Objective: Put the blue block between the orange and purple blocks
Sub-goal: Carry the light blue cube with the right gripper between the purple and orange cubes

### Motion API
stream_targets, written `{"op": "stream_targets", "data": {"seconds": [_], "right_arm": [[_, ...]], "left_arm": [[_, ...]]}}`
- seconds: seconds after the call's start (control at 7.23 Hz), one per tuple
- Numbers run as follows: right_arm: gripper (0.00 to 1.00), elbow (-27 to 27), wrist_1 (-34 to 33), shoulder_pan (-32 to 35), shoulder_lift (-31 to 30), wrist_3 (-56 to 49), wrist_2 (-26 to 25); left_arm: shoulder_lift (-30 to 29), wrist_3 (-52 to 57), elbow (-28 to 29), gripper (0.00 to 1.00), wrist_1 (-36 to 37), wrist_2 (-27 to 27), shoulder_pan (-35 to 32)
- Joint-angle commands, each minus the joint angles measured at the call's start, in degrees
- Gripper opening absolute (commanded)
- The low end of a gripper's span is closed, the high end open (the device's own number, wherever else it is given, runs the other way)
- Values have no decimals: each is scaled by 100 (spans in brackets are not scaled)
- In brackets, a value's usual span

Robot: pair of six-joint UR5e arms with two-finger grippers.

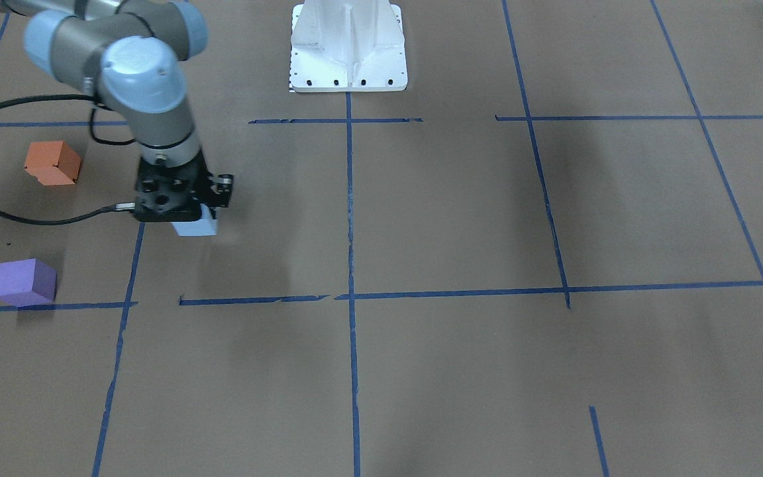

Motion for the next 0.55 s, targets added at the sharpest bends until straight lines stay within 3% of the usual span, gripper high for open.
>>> {"op": "stream_targets", "data": {"seconds": [0.0, 0.28, 0.41], "right_arm": [[6, 170, 1260, 746, -1527, -773, 536], [9, -312, 2548, 836, -2226, -722, 591], [11, -550, 2736, 836, -2237, -713, 748]], "left_arm": [[0, -7, -9, 100, 0, -9, 4], [0, -94, 0, 100, -35, -307, 4], [9, -121, 26, 100, -114, -308, 4]]}}
